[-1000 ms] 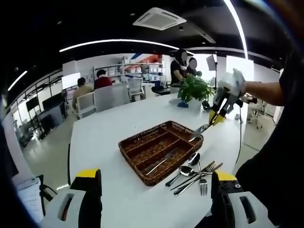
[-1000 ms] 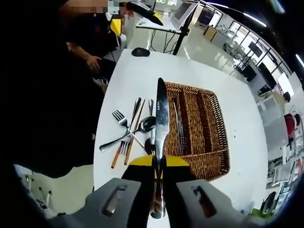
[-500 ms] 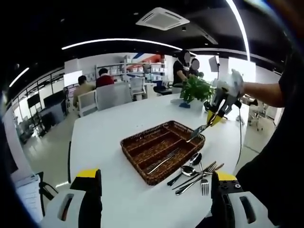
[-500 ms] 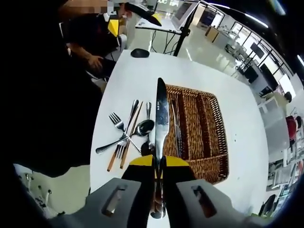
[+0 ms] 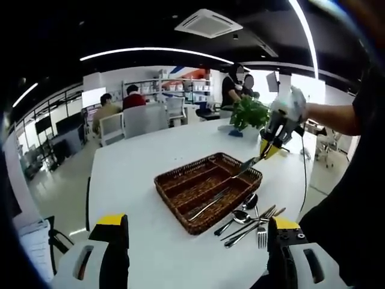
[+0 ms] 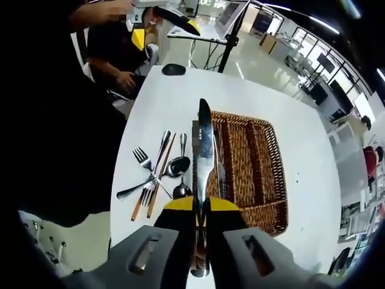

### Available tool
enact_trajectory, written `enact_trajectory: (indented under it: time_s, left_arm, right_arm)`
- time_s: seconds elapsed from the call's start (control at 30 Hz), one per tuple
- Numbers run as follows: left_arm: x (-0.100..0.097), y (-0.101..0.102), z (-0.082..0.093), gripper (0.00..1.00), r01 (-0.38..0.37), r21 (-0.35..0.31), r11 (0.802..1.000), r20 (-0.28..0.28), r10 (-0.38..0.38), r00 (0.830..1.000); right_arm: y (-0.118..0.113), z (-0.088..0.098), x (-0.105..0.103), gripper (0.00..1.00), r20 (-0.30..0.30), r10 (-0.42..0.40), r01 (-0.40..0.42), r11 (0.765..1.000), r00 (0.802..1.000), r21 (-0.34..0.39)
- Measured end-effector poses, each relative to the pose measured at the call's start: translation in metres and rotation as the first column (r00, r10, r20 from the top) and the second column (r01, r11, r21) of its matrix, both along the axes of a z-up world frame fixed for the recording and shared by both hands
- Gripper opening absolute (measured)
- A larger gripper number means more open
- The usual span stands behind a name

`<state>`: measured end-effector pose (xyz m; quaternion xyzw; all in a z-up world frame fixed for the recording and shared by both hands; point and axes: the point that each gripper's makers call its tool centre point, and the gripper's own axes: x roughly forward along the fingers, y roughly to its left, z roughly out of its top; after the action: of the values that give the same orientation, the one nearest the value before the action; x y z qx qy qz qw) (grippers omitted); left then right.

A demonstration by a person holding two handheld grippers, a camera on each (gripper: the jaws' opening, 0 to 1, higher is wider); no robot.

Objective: Arrange the knives, forks, and spoons in their matching storage slots by inserting each utensil handle-first until every utensil is classified and aligned in the correct compartment

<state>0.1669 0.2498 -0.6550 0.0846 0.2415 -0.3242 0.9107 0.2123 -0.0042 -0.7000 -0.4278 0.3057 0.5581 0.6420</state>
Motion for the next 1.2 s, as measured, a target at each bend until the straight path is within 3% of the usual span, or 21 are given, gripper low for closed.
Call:
enact_trajectory:
  time_s: [1.2]
  left_arm:
    - [0.011, 0.016, -0.008, 1.00, -0.029, -0.009, 1.000, -0.026, 0.029, 0.999]
  right_arm:
    - [0.037, -0.008, 0.046, 0.02, 0.013, 0.080, -0.079, 0.996, 0.997, -0.033]
